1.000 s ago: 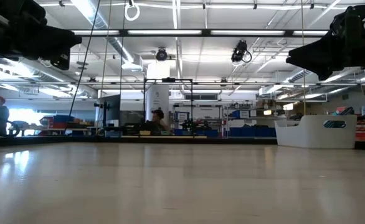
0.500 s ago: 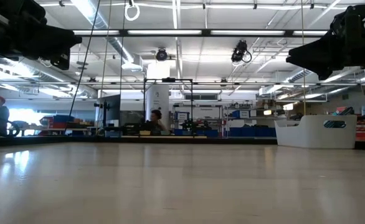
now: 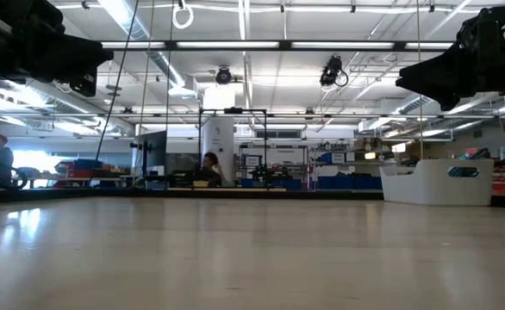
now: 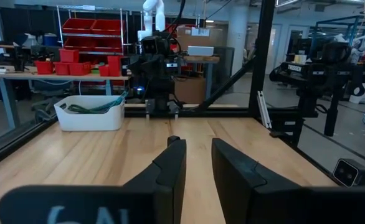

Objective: Pick and place USB-C Cables
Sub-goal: Return to Home Position

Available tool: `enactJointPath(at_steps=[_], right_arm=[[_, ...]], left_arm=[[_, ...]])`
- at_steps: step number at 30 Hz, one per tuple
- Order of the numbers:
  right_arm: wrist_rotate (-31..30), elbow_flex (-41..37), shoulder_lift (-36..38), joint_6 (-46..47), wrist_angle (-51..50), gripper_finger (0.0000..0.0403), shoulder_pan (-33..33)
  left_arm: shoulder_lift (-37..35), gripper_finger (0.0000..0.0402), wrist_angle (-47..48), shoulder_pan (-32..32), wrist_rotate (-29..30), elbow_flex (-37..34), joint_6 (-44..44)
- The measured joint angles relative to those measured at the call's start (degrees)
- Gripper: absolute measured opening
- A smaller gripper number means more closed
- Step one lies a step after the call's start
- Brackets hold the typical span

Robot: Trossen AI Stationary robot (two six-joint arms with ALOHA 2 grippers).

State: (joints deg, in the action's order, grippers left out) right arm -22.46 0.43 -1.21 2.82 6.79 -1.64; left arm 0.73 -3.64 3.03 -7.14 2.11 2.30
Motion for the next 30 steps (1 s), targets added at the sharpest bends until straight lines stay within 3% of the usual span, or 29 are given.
enactJointPath(at_steps=[30], right_arm=[[0.02, -0.02, 0.0, 0.01, -0.02, 0.0158, 0.01]], left_arm=[[0.0, 0.0084, 0.01, 0.0, -0.01, 0.02, -0.01]])
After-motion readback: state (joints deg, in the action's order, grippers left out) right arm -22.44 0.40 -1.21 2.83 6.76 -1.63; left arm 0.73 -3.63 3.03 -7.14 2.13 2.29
